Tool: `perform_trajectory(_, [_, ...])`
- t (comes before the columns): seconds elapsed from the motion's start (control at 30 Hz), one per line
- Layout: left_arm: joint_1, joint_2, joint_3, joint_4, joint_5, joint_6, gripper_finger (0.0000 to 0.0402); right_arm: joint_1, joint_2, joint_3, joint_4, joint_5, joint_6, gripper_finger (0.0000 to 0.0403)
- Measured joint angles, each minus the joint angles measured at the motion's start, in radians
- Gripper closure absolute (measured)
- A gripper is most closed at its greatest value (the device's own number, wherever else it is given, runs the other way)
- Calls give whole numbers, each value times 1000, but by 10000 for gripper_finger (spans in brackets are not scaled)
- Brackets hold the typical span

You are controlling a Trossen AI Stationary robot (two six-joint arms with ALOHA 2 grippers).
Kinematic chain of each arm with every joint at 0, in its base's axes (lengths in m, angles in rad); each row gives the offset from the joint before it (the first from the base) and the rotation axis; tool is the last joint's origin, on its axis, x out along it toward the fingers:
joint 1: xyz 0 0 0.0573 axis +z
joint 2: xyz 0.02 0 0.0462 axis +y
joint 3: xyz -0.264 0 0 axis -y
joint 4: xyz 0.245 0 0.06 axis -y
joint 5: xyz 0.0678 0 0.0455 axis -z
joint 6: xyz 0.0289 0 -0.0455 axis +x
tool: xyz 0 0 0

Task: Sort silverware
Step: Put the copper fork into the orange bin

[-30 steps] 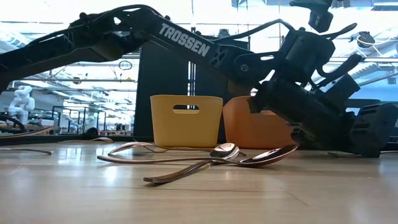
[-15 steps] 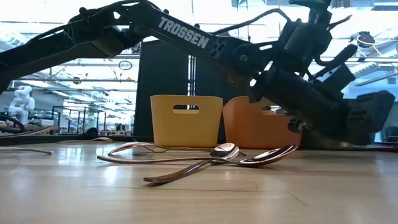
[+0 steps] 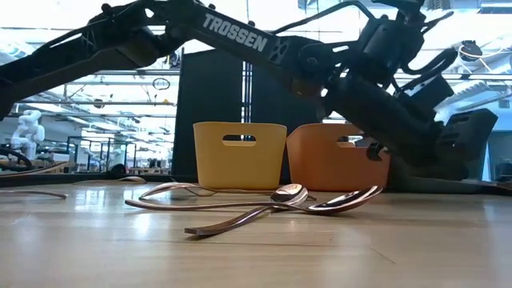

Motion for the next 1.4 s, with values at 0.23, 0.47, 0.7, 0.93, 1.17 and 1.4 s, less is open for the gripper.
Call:
perform_trajectory(0.23, [5, -1, 0, -16, 3, -1, 401, 0, 0, 0, 6, 0, -7, 234])
perform_trajectory(0.47, [6, -1, 0, -22, 3, -3, 401, 0, 0, 0, 3, 1, -24, 234])
perform_trajectory(0.7, [6, -2, 0, -23, 0, -2, 402, 0, 0, 0, 3, 1, -29, 234])
perform_trajectory(0.93, [-1, -2, 0, -77, -5, -3, 401, 0, 0, 0, -2, 0, -27, 234])
perform_trajectory(1.17, [-11, -3, -2, -114, -4, -3, 401, 0, 10, 0, -13, 0, -46, 234])
perform_trajectory(1.4, [-10, -3, -2, -122, -4, -3, 401, 0, 23, 0, -14, -1, -67, 234])
